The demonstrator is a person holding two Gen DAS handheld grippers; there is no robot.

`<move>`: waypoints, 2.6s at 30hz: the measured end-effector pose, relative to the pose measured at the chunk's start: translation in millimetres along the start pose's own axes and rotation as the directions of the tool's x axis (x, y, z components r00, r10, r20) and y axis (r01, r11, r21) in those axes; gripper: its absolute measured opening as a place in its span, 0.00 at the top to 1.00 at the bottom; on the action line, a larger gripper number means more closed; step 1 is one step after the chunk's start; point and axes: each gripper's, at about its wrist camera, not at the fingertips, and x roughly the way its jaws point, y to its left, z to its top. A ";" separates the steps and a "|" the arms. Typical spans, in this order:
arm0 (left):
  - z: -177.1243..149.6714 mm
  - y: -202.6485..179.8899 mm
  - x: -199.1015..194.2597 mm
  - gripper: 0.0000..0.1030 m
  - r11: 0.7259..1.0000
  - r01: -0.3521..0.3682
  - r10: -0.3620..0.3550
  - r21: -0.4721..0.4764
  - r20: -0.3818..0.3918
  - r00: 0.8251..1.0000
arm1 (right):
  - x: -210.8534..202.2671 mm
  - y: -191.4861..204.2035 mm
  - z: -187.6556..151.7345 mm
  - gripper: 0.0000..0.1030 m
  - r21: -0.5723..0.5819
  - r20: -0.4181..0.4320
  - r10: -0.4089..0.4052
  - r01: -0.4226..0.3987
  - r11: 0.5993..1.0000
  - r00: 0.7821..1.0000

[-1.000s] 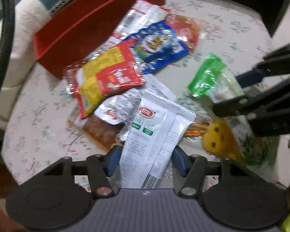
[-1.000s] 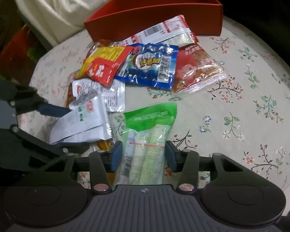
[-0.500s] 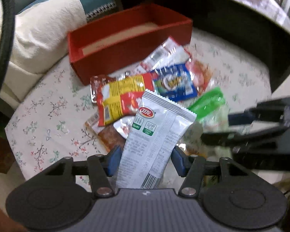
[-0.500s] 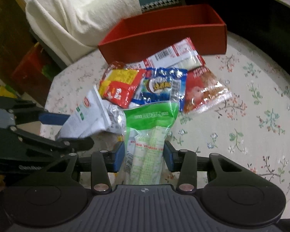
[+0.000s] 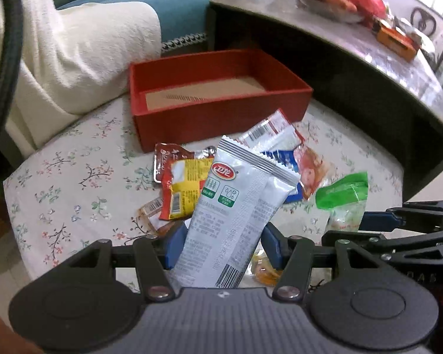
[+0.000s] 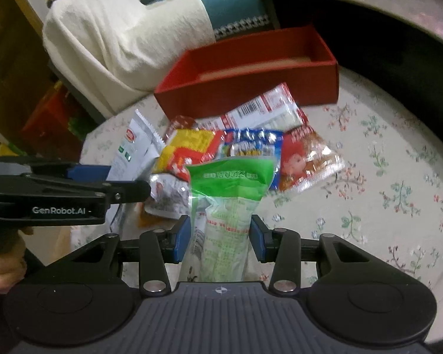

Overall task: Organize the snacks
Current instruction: 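Lift and carry both held packets over the red tray, then open both grippers to drop the packets into the red tray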

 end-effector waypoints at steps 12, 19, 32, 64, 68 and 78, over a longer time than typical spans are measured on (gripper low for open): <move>13.0 1.1 -1.1 0.53 0.998 0.019 -0.017 -0.056 0.043 0.999 | -7.2 -13.5 20.0 0.51 0.037 0.060 0.026 -0.028 0.999 0.998; 32.4 4.4 0.1 0.53 0.994 0.041 -0.032 -0.100 0.082 0.996 | -11.8 -18.7 44.5 0.51 0.039 0.124 0.031 -0.036 0.999 0.992; 79.1 5.6 -0.6 0.53 0.990 0.052 -0.026 -0.135 0.185 0.982 | -13.3 -19.6 88.5 0.51 0.023 0.208 0.040 -0.045 0.999 0.977; 176.8 36.6 100.6 0.52 0.978 -0.142 0.164 -0.152 0.148 0.975 | 98.5 -37.9 209.1 0.46 0.021 0.154 -0.081 0.079 0.997 0.985; 175.0 34.0 102.1 0.42 0.975 -0.177 0.196 -0.133 0.143 0.970 | 104.8 -38.2 208.2 0.42 0.003 0.139 -0.110 0.110 0.994 0.984; 170.2 31.7 90.6 0.35 0.954 -0.264 0.285 -0.143 0.151 0.947 | 101.7 -35.5 204.7 0.31 -0.024 0.144 -0.153 0.158 0.987 0.978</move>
